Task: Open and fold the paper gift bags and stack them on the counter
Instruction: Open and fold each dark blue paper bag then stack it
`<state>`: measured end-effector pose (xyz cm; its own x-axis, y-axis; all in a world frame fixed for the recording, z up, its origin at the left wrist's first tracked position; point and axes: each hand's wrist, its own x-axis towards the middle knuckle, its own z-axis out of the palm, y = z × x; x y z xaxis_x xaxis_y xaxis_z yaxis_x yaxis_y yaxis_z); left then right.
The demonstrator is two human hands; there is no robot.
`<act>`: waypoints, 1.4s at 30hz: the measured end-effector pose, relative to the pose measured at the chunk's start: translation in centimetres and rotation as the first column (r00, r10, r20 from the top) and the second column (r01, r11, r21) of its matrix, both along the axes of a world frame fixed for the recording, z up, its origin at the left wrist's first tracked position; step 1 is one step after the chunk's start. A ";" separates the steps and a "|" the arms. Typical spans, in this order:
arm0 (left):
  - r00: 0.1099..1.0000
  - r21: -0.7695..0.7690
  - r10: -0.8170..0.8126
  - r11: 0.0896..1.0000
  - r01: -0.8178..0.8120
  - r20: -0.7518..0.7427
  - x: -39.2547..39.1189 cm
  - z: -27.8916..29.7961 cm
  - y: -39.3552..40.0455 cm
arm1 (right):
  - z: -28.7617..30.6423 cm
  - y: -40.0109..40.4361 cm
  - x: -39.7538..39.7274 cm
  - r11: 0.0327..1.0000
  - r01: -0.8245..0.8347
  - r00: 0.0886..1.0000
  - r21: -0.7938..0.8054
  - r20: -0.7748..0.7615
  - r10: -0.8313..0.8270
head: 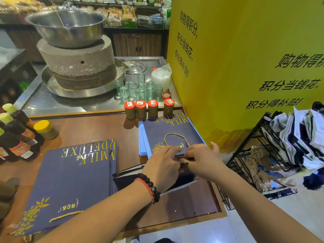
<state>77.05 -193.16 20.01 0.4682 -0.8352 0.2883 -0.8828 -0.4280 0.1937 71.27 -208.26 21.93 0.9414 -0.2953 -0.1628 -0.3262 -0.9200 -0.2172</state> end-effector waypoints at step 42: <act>0.970 0.216 0.144 0.971 -0.101 -0.194 3.0 0.7 1.6 | -1.9 -0.6 -2.4 0.756 0.107 0.791 0.646 0.405 -0.459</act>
<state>80.02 -191.56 20.72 0.6018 -0.7987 0.0044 -0.7710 -0.5795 0.2641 68.86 -208.89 20.04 0.8110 -0.5788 0.0850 -0.2259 -0.4439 -0.8671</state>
